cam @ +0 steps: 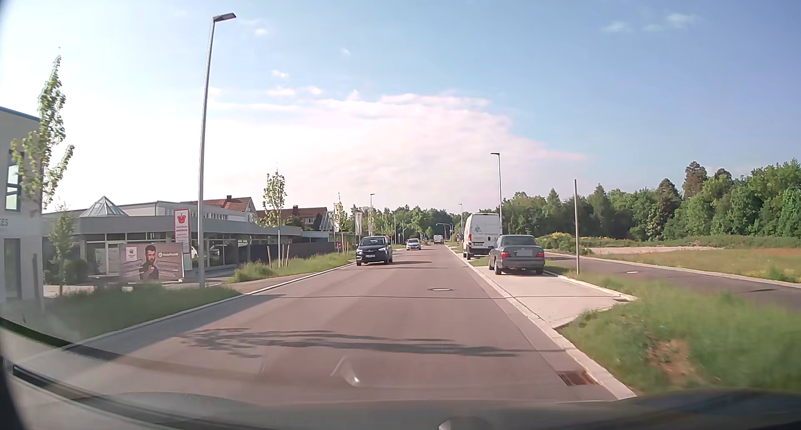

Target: Follow the waypoints while adhering to traffic rules and regulations

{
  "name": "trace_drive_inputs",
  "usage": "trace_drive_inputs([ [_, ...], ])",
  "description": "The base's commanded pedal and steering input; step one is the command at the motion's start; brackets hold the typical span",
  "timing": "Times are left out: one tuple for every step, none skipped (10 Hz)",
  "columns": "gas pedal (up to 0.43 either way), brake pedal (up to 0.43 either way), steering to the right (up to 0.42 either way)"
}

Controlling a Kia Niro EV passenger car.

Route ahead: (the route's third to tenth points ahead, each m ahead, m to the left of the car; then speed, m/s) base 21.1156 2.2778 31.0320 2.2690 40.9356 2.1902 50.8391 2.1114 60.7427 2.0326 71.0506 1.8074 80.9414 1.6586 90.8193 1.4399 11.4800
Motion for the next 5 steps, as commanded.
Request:
trace_drive_inputs([
  [0.110, 0.000, 0.003],
  [0.110, 0.000, 0.002],
  [0.110, 0.000, 0.002],
  [0.110, 0.000, 0.002],
  [0.098, 0.000, 0.002],
])
